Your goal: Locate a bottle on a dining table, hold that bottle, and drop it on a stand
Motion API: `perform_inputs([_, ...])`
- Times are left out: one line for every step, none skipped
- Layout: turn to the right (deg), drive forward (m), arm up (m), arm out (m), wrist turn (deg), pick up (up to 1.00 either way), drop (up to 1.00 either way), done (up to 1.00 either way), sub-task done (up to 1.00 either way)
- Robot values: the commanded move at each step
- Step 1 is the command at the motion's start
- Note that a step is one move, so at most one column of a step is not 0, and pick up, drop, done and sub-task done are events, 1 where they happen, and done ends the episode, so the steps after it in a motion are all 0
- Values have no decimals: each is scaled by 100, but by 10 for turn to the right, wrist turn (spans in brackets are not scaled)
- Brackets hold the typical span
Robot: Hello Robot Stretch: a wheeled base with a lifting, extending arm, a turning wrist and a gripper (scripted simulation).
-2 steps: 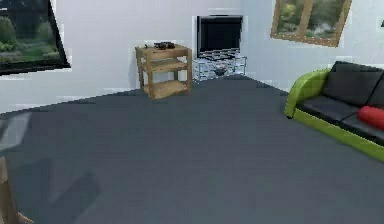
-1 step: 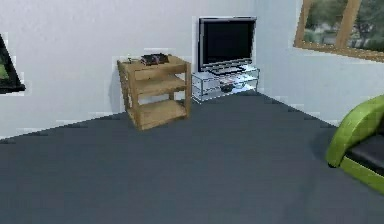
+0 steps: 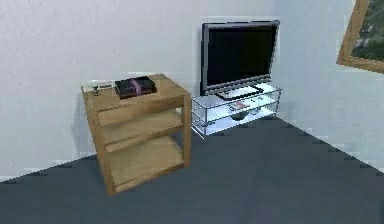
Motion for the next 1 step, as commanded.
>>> perform_inputs([-30, 0, 0, 0, 0, 0, 0, 0, 0])
